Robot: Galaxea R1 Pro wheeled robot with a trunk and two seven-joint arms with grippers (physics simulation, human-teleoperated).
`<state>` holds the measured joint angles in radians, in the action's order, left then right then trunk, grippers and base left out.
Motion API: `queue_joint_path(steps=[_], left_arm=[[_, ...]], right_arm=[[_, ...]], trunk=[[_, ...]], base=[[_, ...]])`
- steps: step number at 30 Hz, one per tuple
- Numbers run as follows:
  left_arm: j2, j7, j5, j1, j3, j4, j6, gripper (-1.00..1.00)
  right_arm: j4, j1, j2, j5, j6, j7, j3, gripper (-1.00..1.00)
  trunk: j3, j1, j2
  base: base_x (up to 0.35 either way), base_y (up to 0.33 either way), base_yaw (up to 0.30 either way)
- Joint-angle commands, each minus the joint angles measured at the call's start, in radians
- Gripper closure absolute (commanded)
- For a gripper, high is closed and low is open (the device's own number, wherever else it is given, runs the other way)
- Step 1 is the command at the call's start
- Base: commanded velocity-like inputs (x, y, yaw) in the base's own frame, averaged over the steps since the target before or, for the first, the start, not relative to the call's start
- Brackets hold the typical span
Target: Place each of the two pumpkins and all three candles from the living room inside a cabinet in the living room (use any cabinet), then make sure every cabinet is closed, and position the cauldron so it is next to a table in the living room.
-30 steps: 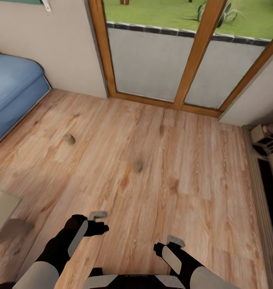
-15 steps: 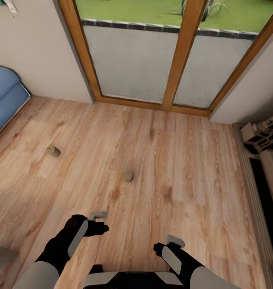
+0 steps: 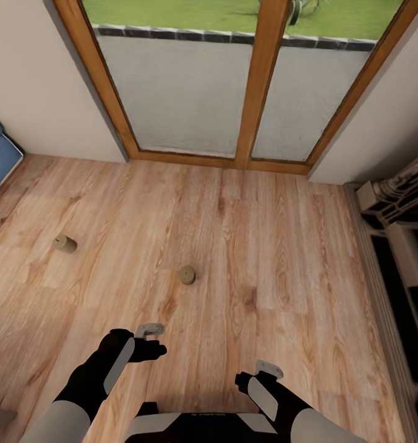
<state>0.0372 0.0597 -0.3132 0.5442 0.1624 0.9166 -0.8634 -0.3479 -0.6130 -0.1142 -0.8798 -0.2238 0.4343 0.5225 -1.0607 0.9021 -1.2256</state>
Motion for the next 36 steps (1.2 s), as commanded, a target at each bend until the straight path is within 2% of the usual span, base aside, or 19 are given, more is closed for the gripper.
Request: queue_joint_path(steps=[1,27,36], left_arm=[[0.001,0.006,-0.007,0.000,0.003,0.001,-0.003,-1.00],[0.001,0.006,-0.007,0.000,0.003,0.001,-0.003,-1.00],[0.000,0.008,-0.008,0.000,0.003,0.001,0.006,-1.00]], right_arm=[[-0.002,-0.001,0.001,-0.005,-0.005,0.007,0.007,-1.00],[-0.003,-0.001,0.000,-0.006,-0.005,0.007,0.007,-1.00],[-0.003,-0.001,0.001,-0.003,0.006,0.006,0.007,-1.00]], trunk=[[-0.001,0.000,0.000],[-0.001,0.000,0.000],[-0.001,0.000,0.000]], base=[[0.136,0.000,-0.029],[0.156,0.000,-0.002],[0.037,0.000,0.000]])
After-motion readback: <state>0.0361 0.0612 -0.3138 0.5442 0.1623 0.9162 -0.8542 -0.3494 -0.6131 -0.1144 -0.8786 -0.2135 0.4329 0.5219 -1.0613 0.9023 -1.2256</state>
